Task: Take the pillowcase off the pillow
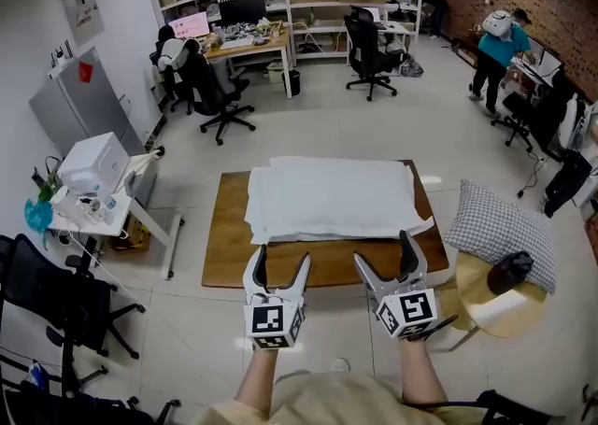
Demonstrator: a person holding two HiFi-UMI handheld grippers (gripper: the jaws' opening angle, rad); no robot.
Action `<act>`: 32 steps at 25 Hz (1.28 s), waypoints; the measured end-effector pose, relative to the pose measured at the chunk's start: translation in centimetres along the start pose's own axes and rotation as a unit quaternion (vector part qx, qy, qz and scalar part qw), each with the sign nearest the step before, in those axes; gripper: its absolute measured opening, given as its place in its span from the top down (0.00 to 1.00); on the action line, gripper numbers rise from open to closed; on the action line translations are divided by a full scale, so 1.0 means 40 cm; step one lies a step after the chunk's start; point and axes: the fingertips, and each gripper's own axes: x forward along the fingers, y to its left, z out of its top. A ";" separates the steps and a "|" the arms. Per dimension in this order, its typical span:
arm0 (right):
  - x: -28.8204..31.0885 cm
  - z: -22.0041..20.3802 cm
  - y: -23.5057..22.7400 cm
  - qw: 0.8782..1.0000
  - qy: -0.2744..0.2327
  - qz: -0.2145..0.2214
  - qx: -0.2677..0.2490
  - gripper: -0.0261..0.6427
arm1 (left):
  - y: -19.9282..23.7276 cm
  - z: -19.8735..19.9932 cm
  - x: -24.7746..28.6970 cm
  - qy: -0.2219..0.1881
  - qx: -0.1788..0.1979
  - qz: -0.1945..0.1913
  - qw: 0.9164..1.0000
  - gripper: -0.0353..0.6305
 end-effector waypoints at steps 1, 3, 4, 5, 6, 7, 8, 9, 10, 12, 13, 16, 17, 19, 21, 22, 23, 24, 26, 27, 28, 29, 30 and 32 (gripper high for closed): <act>0.003 0.003 -0.016 1.000 -0.003 0.004 -0.001 0.29 | -0.013 0.002 0.013 -0.001 -0.001 0.002 1.000 0.40; 0.014 0.001 -0.043 1.000 -0.005 0.010 0.003 0.29 | -0.030 0.001 0.038 0.000 0.002 0.003 1.000 0.40; 0.025 -0.003 -0.054 1.000 -0.001 0.012 0.007 0.29 | -0.033 0.001 0.052 0.003 0.004 0.003 1.000 0.40; 0.039 -0.011 -0.062 1.000 0.005 0.016 0.013 0.29 | -0.032 0.000 0.065 0.007 0.006 0.003 1.000 0.40; 0.051 -0.022 -0.065 1.000 0.013 0.021 0.019 0.29 | -0.030 -0.002 0.075 0.011 0.009 0.003 1.000 0.40; 0.060 -0.035 -0.067 0.999 0.019 0.027 0.025 0.29 | -0.028 -0.008 0.081 0.013 0.010 0.004 1.000 0.40; 0.068 -0.047 -0.067 0.999 0.021 0.032 0.031 0.29 | -0.026 -0.014 0.086 0.015 0.010 0.005 1.000 0.40; 0.077 -0.058 -0.069 0.998 0.022 0.036 0.036 0.29 | -0.022 -0.021 0.094 0.014 0.010 0.006 1.000 0.40; 0.090 -0.068 -0.069 0.998 0.022 0.039 0.039 0.29 | -0.015 -0.026 0.106 0.013 0.010 0.005 1.000 0.40; 0.135 -0.093 -0.059 0.998 0.028 0.045 0.040 0.29 | 0.024 -0.038 0.138 0.011 0.011 0.005 1.000 0.40; 0.163 -0.108 -0.048 0.997 0.035 0.050 0.036 0.29 | 0.056 -0.050 0.156 0.012 0.010 0.007 1.000 0.40; 0.258 -0.152 -0.024 0.997 0.050 0.058 0.023 0.29 | 0.153 -0.102 0.224 0.018 -0.002 0.005 1.000 0.40; 0.291 -0.163 -0.025 0.997 0.050 0.057 0.023 0.30 | 0.180 -0.118 0.252 0.020 -0.004 0.002 1.000 0.40; 0.366 -0.183 -0.030 0.997 0.047 0.056 0.023 0.30 | 0.236 -0.139 0.307 0.019 -0.003 -0.003 1.000 0.40; 0.453 -0.204 -0.026 0.996 0.056 0.063 0.021 0.30 | 0.295 -0.147 0.365 0.015 -0.006 -0.009 1.000 0.40; 0.495 -0.215 -0.020 0.995 0.065 0.068 0.020 0.31 | 0.325 -0.149 0.390 0.014 -0.009 -0.013 1.000 0.40; 0.533 -0.226 -0.010 0.994 0.074 0.073 0.018 0.36 | 0.355 -0.155 0.410 0.013 -0.011 -0.016 1.000 0.40; 0.569 -0.236 0.003 0.994 0.079 0.075 0.015 0.40 | 0.388 -0.163 0.426 0.013 -0.013 -0.019 1.000 0.40; 0.637 -0.251 0.032 0.994 0.078 0.078 0.008 0.41 | 0.456 -0.185 0.454 0.013 -0.014 -0.025 1.000 0.40; 0.670 -0.261 0.043 0.994 0.075 0.077 0.006 0.41 | 0.489 -0.195 0.472 0.013 -0.016 -0.028 0.999 0.40; 0.705 -0.273 0.049 0.995 0.073 0.075 0.003 0.41 | 0.520 -0.206 0.493 0.013 -0.019 -0.031 0.999 0.40; 0.740 -0.287 0.052 0.995 0.071 0.072 0.002 0.41 | 0.551 -0.217 0.516 0.013 -0.020 -0.034 0.999 0.40; 0.773 -0.305 0.056 0.995 0.070 0.070 -0.001 0.41 | 0.582 -0.231 0.539 0.013 -0.020 -0.037 0.999 0.40; 0.833 -0.343 0.074 0.995 0.075 0.069 -0.009 0.41 | 0.648 -0.266 0.572 0.019 -0.023 -0.041 0.999 0.40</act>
